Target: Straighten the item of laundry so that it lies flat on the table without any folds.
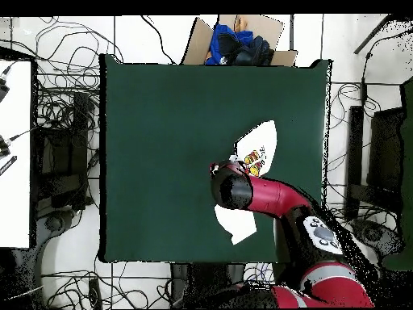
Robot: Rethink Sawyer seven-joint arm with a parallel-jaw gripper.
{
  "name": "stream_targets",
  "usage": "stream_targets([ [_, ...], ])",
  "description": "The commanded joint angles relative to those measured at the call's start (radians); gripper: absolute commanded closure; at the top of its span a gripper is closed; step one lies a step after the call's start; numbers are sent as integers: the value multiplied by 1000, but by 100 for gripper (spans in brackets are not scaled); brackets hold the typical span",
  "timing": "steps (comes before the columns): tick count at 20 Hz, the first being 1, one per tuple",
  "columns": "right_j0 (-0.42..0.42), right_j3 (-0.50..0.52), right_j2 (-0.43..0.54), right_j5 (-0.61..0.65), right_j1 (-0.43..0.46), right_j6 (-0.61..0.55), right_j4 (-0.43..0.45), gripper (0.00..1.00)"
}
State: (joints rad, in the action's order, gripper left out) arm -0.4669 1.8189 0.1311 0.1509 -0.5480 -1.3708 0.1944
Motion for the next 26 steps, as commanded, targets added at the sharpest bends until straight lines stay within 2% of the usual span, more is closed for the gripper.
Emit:
stream_targets([
  [1,-6,54,105,1,42,-118,32,0],
  [17,18,33,56,17,65,-125,27,0],
  [18,29,67,43,-6,53,-141,34,0],
  [21,7,47,35,8,68,-124,39,0],
  [26,33,34,-5,27,74,-128,37,0],
])
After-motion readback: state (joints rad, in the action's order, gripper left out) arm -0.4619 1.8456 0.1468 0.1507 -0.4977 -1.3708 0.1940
